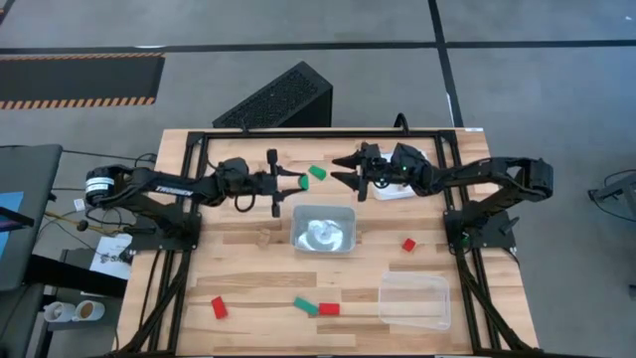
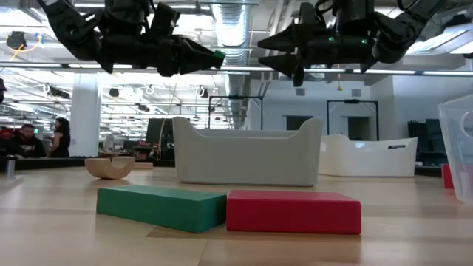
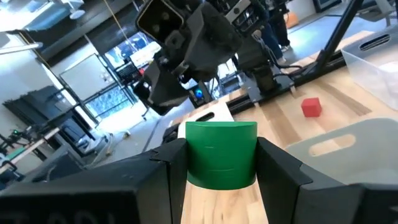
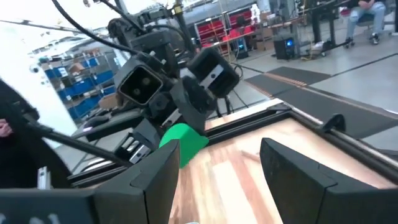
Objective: Sort & place blocks by color
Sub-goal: Put the middle green block into the gray bin
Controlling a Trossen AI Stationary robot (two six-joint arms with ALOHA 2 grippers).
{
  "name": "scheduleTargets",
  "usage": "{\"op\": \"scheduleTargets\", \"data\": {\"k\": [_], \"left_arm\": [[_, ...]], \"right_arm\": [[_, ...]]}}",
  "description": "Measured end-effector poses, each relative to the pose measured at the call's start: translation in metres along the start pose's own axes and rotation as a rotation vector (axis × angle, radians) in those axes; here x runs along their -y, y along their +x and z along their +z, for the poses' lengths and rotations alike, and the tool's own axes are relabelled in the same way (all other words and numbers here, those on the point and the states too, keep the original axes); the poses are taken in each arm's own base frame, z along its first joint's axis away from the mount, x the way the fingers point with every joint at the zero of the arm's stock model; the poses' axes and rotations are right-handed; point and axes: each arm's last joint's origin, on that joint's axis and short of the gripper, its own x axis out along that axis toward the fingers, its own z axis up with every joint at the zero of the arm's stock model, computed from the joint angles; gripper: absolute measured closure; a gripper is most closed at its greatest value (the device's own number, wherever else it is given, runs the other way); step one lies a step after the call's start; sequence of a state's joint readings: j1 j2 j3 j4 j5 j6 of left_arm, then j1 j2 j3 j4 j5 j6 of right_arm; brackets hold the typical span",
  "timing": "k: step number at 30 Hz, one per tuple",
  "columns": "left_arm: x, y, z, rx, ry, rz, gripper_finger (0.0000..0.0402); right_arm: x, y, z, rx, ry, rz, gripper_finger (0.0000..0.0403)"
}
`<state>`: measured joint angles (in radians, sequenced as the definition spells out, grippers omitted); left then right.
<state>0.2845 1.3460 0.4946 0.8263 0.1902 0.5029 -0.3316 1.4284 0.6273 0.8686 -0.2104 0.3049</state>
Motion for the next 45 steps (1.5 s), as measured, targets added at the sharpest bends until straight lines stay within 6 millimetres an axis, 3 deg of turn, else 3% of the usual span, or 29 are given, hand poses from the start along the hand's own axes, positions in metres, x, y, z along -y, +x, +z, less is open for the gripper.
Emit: {"op": "scheduleTargets", "data": {"k": [6,12,18,26,36,45], "left_arm": [[0.002,0.007,-0.009,0.036,-0.029,-0.047,0.0278],[0.022,0.019,-0.016,0.022,-0.117,-0.153,0.0278],[0.046,0.041,-0.012,-0.147,-0.166,-0.282,0.0278],[0.062,0.071,0.008,-0.432,-0.217,-0.371,0.0278],[0.073,0.073,0.014,-0.497,-0.333,-0.296,0.0278],[0.074,0.07,0.01,-0.561,-0.362,-0.268,0.026]], "right_arm": [[0.005,-0.001,0.001,0.002,0.0,-0.019,0.0158],[0.002,0.0,0.001,0.002,0.007,-0.007,0.0158],[-0.006,0.001,0.0,0.009,0.028,0.021,0.0158],[-0.021,0.003,-0.001,0.036,0.037,0.055,0.0158],[-0.023,0.004,0.013,0.134,0.022,0.083,0.0158],[-0.03,0.007,0.012,0.117,0.088,0.13,0.0158]]}}
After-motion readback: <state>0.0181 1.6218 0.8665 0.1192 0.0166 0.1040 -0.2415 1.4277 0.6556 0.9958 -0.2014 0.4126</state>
